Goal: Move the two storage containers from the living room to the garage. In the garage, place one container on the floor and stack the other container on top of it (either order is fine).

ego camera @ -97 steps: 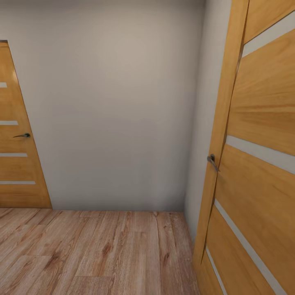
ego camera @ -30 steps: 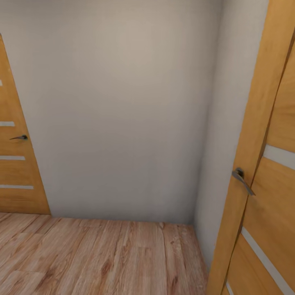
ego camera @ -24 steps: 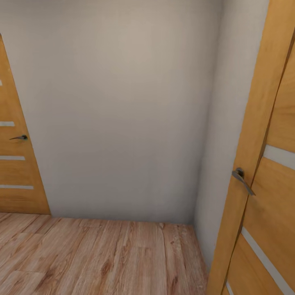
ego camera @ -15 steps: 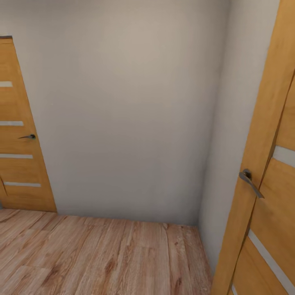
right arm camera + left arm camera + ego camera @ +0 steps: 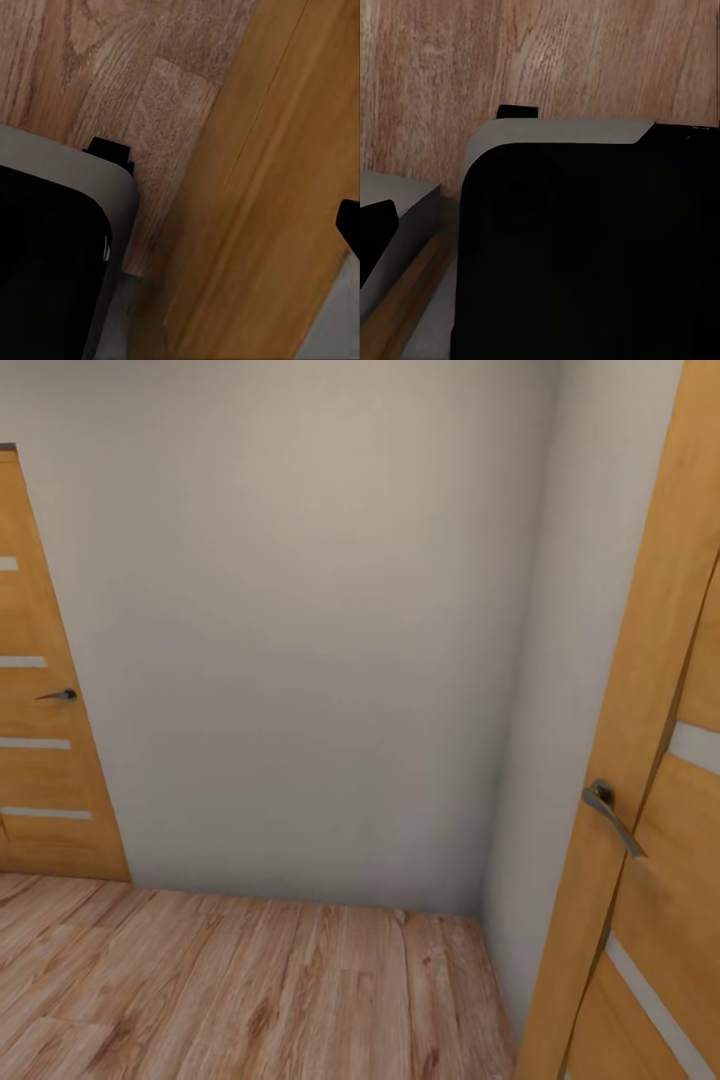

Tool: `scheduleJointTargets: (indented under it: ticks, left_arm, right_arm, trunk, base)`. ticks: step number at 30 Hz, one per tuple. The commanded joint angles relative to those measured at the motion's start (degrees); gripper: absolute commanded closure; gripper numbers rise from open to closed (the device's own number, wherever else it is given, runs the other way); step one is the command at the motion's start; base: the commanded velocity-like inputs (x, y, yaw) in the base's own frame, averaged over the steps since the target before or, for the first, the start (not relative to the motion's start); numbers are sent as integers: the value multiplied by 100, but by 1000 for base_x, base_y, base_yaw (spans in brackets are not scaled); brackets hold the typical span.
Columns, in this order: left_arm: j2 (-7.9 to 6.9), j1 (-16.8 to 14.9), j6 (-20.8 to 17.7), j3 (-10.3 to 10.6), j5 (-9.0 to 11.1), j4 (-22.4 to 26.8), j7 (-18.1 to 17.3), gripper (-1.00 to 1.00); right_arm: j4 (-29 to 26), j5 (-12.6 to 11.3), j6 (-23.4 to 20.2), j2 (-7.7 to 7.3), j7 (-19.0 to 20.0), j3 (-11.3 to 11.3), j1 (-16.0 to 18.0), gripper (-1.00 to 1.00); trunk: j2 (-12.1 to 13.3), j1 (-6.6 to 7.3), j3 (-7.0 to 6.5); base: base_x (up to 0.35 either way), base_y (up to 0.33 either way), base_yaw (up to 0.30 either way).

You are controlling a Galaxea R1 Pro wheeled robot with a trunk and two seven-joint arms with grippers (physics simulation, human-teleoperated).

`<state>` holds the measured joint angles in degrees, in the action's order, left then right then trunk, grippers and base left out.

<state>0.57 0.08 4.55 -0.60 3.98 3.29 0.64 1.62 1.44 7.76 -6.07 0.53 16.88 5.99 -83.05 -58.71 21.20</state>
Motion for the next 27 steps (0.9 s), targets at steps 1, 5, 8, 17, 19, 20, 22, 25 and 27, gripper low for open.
scheduleJointTargets:
  ticks: [1, 5, 8, 17, 19, 20, 22, 25, 27]
  left_arm:
    - [-1, 1, 13, -1, 42, 5, 7, -100]
    - [-4, 1, 18, -1, 42, 5, 7, -100]
    - [-5, 1, 19, -1, 42, 5, 7, -100]
    - [-18, 1, 13, -1, 104, 5, 15, -100]
    - [-21, 1, 13, 5, 289, 5, 10, -100]
    - [-23, 1, 12, 7, 326, 5, 9, -100]
    - [-28, 1, 16, 13, 463, 5, 7, -100]
    - [-30, 1, 17, 16, 515, 5, 7, -100]
    - [-31, 1, 18, 16, 522, 5, 7, -100]
  right_arm:
    - [16, 21, 33, 0, 7, 9, 8, -100]
    - [17, 31, 33, 0, 8, 8, 7, -100]
    - [16, 32, 33, 0, 8, 8, 9, -100]
    - [17, 32, 33, 0, 8, 8, 9, -100]
    - [18, 32, 33, 0, 8, 8, 11, -100]
    - [17, 32, 33, 0, 8, 8, 10, -100]
    - [17, 32, 33, 0, 8, 8, 9, -100]
    - [18, 32, 33, 0, 8, 8, 11, -100]
    - [16, 32, 33, 0, 8, 8, 11, -100]
  trunk:
    - [-3, -2, 6]
    - [-3, -2, 6]
    - [-3, -2, 6]
    - [-3, -2, 6]
    - [-3, -2, 6]
    - [-3, -2, 6]
    - [-3, -2, 6]
    - [-3, -2, 6]
    - [-3, -2, 6]
  base:
    - [225, -176, 0]
    - [216, -161, 0]
    - [88, -56, 0]
    - [74, -2, 0]
    - [278, 0, 0]
    - [297, 0, 0]
    - [311, 0, 0]
    - [317, 0, 0]
    - [319, 0, 0]
